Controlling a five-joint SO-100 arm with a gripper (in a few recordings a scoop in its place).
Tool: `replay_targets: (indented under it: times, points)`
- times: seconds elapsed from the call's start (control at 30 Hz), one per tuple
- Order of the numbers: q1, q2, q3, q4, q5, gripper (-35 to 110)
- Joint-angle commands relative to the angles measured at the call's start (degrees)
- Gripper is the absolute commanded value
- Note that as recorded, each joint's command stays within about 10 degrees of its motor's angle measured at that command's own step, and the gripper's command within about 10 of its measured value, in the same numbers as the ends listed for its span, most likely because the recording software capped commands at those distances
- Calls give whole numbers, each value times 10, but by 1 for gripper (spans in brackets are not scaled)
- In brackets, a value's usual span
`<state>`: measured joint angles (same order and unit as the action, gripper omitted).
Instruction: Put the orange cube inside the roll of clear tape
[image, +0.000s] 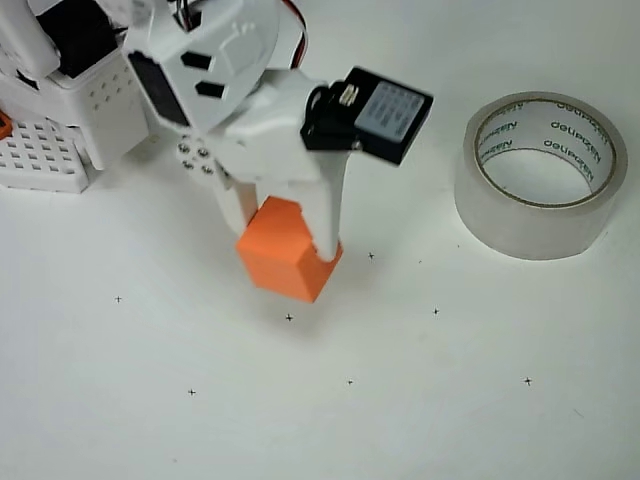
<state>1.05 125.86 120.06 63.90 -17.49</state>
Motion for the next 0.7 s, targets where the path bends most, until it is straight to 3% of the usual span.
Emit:
replay_targets:
  times: [0.0, 0.67]
  points:
    - [-46, 59, -63, 4, 21, 20]
    - [-221, -159, -262, 2, 79, 20]
